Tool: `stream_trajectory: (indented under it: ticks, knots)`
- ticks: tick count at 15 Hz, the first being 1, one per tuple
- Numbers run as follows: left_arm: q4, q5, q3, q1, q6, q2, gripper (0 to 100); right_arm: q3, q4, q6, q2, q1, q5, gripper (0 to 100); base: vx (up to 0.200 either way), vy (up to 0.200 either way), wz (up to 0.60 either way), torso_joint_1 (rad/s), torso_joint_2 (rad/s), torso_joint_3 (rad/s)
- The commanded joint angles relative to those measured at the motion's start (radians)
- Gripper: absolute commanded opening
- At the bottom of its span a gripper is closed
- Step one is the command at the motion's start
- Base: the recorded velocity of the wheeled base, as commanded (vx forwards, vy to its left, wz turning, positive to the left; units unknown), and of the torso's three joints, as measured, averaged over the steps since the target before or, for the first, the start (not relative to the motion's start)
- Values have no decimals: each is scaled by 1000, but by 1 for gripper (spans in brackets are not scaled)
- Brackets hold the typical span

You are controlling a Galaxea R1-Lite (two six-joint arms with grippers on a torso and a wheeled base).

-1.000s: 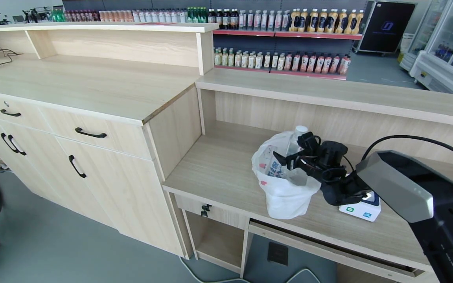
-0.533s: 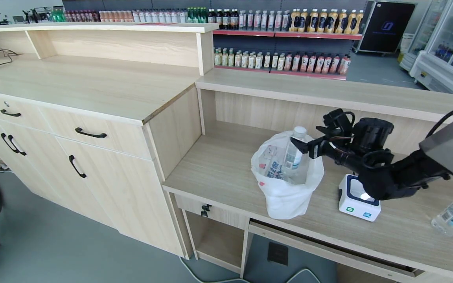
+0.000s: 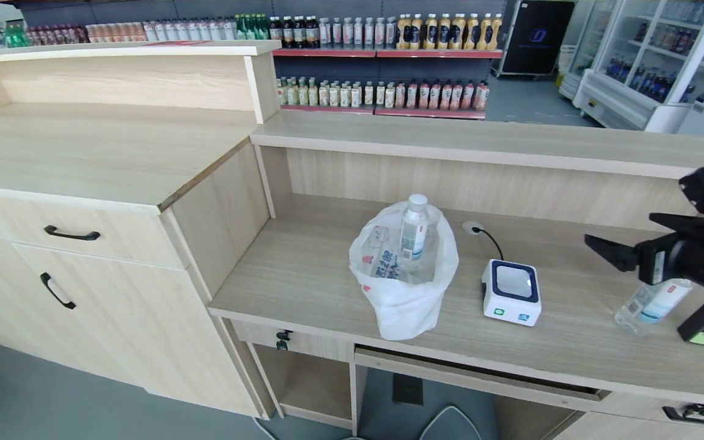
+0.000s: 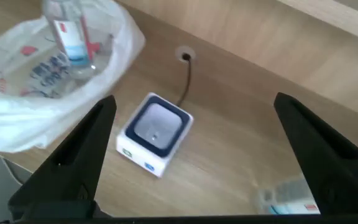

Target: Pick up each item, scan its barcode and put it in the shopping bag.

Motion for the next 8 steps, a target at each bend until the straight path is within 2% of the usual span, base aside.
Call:
stream_trajectory:
  ticks: [1,3,4,6,8]
  knots:
    - [0,0,0,0,0,0,100,55,109,-32,-135,-186,-30,100,0,0,-600,2,2,2]
    - [0,0,0,0,0,0,100,56,69,-72,-43,-249,-92,100,0,0,-600,-2,2,2]
    - [0,0,0,0,0,0,100,56,6,-63,31,-277,-93,100,0,0,0,0,0,0]
    - [0,0,0,0,0,0,100,53,-237,52,256,-295,-81,100,0,0,0,0,0,0]
    - [0,0,0,0,0,0,100,44,-432,89,440,-274,-79,100,0,0,0,0,0,0]
